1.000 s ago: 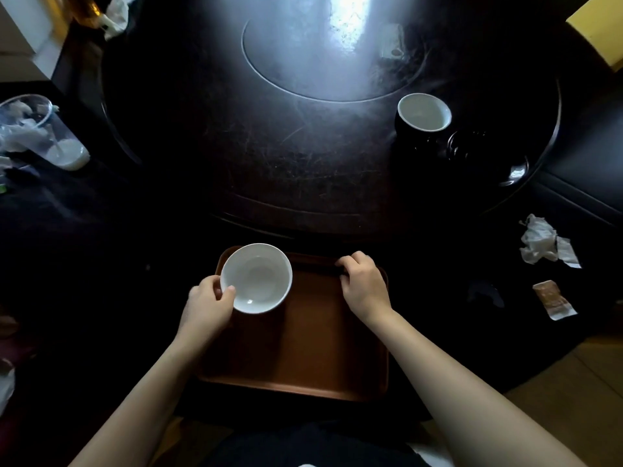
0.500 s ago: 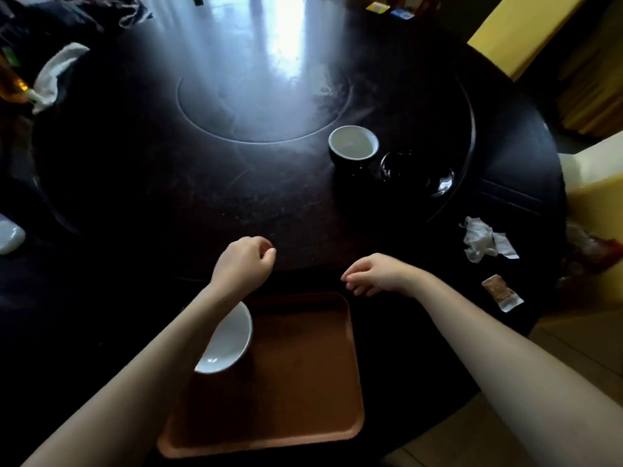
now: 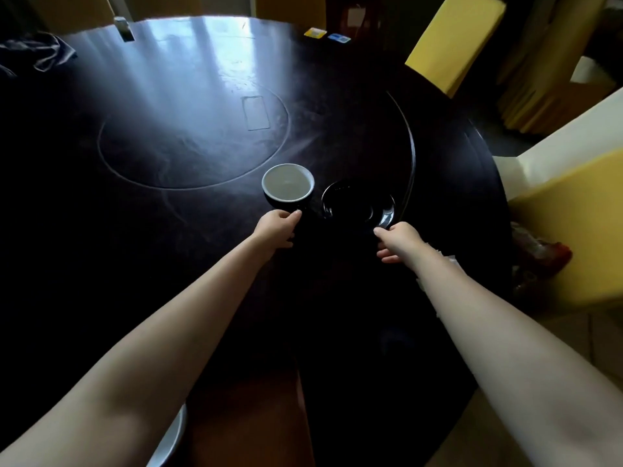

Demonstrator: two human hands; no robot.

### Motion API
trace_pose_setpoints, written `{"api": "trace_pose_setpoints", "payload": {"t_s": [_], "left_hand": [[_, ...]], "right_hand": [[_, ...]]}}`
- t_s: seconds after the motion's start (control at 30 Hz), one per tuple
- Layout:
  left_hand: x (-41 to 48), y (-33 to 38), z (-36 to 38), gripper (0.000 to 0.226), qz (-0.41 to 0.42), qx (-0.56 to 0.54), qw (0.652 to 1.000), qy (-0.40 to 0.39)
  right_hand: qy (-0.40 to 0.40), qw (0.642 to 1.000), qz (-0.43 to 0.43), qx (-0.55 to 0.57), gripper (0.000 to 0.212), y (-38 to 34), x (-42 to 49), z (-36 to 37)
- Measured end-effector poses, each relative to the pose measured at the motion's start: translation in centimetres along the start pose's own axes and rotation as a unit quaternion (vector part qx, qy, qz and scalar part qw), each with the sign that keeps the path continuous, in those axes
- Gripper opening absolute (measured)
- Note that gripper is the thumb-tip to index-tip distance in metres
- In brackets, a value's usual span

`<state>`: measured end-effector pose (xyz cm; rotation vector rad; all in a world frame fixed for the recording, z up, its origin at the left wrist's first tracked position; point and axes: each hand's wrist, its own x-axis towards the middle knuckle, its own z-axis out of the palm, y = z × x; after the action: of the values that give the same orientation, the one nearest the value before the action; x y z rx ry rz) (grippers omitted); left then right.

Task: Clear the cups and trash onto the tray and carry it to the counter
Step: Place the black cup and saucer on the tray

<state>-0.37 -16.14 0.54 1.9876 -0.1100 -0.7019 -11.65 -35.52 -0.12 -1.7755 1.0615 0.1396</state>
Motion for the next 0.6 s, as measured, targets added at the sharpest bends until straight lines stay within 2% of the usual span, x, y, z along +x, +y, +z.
{"api": "trace_pose_setpoints", "payload": {"t_s": [0.1,0.23,0.37,0.6], "left_hand": [[1.0,0.2,1.4,0.028,-0.027,-0.114,0.993,0.018],[2.4,0.2,2.4,0.032,-0.041,-0.151,0.985,0.075],[3.2,0.6,2.7,0.031,-0.060,-0.224,0.968,0.095],[3.3,0.6,2.6,0.021,-0.064,-0.272,0.952,0.122]], "right_hand": [[0.003,0.998,0.019,0.058,0.040,-0.5,1.2,-0.2],[0.006,0.994,0.023,0.107,0.035,-0.7,2.5,-0.3],[0.010,0.990,0.030,0.139,0.033,-0.8,3.4,-0.2],[0.022,0.987,0.036,0.154,0.017,-0.5,3.8,-0.1]]}}
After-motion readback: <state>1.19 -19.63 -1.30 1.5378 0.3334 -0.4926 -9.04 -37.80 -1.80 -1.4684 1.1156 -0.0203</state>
